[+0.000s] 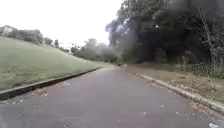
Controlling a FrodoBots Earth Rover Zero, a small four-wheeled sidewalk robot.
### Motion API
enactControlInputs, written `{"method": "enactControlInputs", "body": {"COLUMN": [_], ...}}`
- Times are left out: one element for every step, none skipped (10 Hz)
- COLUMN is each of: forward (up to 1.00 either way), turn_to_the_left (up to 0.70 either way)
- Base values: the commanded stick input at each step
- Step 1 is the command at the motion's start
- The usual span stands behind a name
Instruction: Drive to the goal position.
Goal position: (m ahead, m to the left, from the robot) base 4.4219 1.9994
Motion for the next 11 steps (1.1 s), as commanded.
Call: {"method": "enactControlInputs", "body": {"forward": [0.7, 0.7, 0.7, 0.7, 0.7, 0.7, 0.7, 0.7, 0.7, 0.7, 0.7], "turn_to_the_left": [0.0, 0.0, 0.0, 0.0, 0.0, 0.0, 0.0, 0.0, 0.0, 0.0, 0.0]}}
